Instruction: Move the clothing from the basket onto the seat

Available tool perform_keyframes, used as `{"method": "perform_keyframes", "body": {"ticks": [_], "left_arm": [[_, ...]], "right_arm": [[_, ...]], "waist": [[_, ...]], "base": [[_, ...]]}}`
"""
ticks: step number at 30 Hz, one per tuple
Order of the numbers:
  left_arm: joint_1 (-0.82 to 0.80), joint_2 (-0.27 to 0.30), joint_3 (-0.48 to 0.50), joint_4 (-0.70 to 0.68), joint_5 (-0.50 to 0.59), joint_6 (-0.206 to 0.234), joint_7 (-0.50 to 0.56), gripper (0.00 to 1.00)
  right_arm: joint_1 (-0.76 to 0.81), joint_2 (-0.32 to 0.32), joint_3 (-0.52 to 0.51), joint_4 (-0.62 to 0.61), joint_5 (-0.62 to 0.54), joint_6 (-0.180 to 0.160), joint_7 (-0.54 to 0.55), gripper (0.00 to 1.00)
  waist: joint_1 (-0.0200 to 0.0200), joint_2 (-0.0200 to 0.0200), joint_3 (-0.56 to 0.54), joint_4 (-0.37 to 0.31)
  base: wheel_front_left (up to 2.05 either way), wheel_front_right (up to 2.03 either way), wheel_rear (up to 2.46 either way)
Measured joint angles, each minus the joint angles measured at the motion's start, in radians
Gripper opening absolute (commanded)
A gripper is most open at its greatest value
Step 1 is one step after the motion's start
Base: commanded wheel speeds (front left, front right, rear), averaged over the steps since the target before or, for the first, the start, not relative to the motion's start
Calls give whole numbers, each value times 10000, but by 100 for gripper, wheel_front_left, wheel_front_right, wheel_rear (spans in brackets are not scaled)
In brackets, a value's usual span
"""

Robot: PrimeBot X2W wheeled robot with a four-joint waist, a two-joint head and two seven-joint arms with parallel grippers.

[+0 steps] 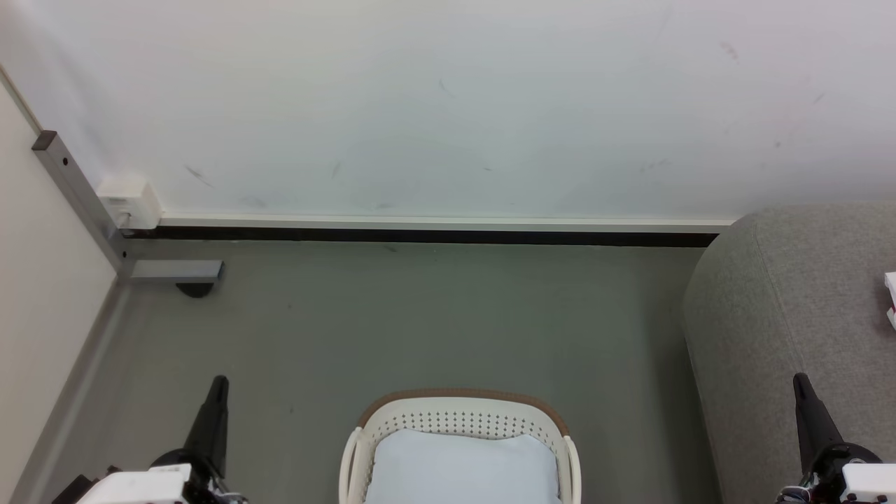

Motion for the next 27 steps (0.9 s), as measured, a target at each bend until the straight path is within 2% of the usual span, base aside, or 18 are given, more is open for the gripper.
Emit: {"method": "perform_keyframes", "body": {"ticks": [27], "left_arm": [[-6, 2, 8, -6, -27, 0, 8, 0]], "right_arm": [[-5, -4, -2, -6, 56, 0, 2, 0]], "waist": [[0, 0, 1, 2]], "base": [[0, 0, 0]]}}
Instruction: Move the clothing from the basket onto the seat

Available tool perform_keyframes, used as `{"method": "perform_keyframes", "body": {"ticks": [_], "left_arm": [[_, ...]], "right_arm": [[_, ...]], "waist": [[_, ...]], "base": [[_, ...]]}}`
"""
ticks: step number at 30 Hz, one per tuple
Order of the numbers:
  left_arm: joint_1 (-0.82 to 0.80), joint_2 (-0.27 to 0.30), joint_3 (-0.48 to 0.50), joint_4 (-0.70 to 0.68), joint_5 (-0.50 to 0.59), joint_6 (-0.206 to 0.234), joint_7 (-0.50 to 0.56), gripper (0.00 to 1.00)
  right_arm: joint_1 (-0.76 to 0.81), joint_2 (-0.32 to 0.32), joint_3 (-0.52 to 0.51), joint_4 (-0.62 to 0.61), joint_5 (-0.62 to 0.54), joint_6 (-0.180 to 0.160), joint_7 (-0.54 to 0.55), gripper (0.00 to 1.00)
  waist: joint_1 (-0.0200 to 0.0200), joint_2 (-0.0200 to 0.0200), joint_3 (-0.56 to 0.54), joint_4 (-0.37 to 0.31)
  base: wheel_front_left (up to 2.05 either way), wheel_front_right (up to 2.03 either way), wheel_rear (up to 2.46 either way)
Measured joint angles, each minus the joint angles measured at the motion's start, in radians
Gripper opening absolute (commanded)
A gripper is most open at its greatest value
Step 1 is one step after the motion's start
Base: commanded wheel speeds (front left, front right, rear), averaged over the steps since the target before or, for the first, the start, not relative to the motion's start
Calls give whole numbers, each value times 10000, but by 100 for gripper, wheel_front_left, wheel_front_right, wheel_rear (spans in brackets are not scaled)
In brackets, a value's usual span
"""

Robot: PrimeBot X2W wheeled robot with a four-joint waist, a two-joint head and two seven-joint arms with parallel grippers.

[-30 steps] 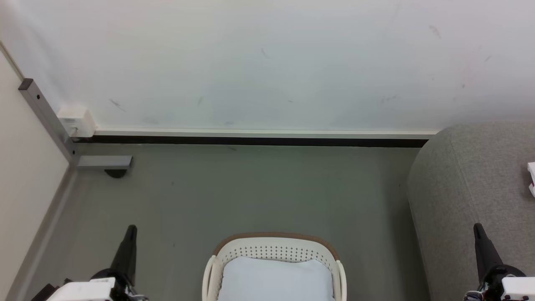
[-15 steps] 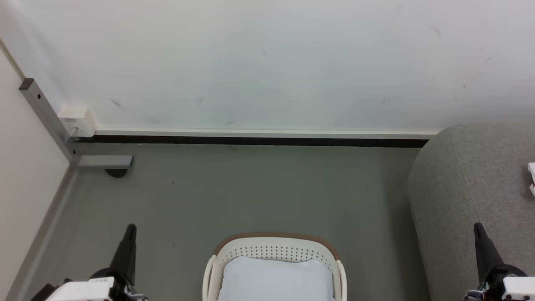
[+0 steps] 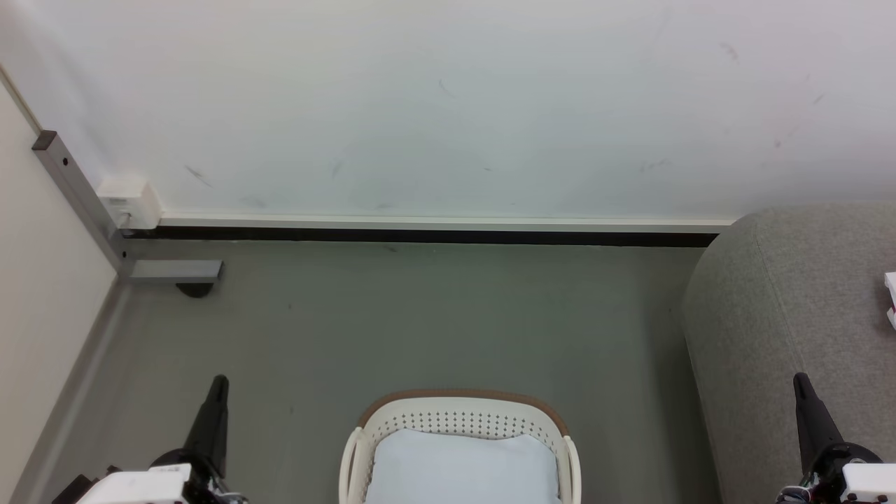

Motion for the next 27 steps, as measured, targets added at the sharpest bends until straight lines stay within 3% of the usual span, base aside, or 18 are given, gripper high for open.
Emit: {"method": "perform_keyframes", "body": {"ticks": [27], "left_arm": [[0, 0, 0, -2, -2, 0, 0, 0]], "right_arm": [[0, 0, 0, -2, 0, 0, 2, 0]], "waist": [[0, 0, 0, 0]], "base": [[0, 0, 0]]}}
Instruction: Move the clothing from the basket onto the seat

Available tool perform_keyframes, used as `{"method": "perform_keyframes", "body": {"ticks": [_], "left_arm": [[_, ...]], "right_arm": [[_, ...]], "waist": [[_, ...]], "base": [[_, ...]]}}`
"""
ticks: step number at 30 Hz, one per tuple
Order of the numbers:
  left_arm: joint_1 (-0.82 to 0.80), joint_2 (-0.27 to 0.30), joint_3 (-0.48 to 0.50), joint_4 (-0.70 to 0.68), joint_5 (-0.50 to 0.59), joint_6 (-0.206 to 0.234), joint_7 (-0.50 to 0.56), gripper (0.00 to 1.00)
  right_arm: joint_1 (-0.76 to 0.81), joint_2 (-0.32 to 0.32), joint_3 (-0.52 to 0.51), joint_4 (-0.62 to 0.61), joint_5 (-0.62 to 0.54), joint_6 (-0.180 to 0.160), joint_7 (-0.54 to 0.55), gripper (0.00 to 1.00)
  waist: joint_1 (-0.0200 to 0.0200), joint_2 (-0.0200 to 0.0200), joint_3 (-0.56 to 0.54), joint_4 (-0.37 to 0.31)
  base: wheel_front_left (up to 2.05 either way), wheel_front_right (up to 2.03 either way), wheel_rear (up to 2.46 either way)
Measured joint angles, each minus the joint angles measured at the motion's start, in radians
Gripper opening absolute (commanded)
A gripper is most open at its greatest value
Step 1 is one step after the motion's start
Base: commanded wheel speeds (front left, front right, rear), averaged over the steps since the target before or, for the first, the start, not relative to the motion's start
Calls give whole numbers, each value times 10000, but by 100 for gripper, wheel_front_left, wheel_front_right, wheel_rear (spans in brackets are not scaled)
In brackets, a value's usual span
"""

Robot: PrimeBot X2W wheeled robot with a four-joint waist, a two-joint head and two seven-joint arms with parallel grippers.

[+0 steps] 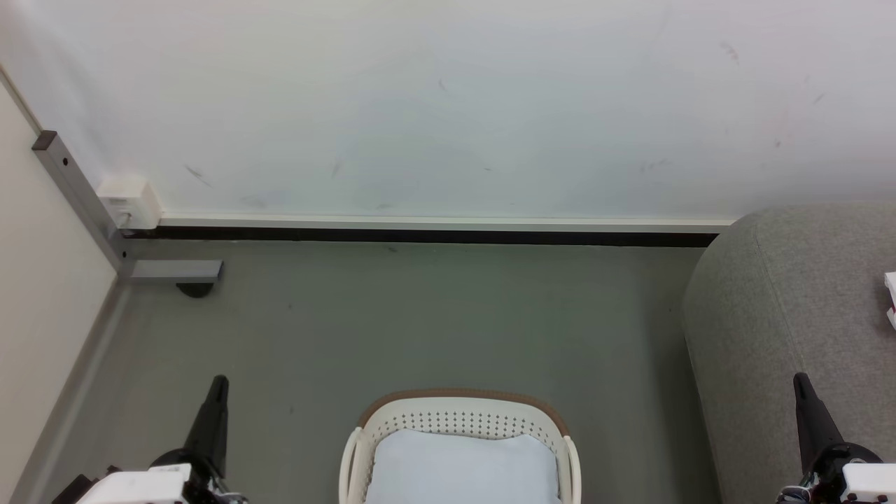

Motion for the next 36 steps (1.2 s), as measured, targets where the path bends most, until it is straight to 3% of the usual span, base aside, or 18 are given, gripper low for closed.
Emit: {"method": "perform_keyframes", "body": {"ticks": [36], "left_arm": [[0, 0, 0, 0, 0, 0, -2, 0]], "right_arm": [[-1, 0, 0, 0, 4, 0, -2, 0]], "waist": [[0, 0, 0, 0]], "base": [[0, 0, 0]]}}
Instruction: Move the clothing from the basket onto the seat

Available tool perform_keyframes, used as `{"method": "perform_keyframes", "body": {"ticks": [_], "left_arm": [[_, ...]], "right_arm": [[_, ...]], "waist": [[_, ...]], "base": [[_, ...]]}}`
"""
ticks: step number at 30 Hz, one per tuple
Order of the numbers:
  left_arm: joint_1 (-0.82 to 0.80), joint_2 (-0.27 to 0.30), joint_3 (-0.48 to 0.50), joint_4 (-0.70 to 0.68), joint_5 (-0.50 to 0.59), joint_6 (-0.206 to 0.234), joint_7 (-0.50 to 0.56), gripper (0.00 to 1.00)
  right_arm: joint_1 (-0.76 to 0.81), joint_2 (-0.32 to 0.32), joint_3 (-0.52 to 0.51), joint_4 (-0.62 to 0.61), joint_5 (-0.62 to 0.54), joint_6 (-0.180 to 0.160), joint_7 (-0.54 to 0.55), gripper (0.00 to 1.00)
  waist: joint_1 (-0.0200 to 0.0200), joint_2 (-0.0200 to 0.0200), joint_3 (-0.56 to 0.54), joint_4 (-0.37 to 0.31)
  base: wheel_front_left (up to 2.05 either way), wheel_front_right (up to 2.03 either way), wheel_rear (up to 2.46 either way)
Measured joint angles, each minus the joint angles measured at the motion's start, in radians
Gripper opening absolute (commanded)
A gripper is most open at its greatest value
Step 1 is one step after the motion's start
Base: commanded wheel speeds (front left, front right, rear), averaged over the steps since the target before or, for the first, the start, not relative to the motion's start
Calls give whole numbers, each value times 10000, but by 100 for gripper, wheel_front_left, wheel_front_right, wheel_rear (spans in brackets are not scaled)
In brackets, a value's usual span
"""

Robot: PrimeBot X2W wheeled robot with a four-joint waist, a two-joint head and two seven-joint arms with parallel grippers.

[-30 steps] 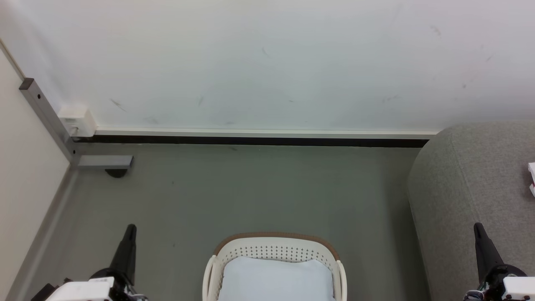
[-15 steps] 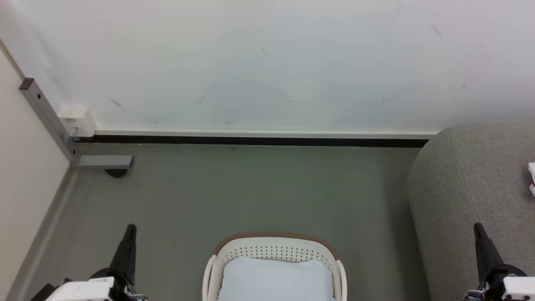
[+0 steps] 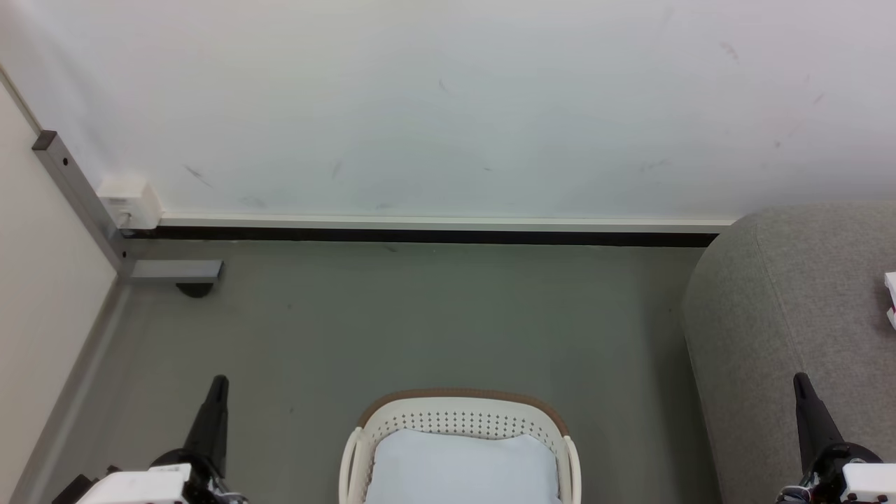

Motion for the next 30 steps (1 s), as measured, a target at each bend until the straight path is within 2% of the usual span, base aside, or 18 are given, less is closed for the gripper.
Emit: {"method": "perform_keyframes", "body": {"ticks": [30], "left_arm": [[-1, 0, 0, -2, 0, 0, 2, 0]], "right_arm": [[0, 0, 0, 0, 0, 0, 0, 0]], "waist": [[0, 0, 0, 0]], "base": [[0, 0, 0]]}}
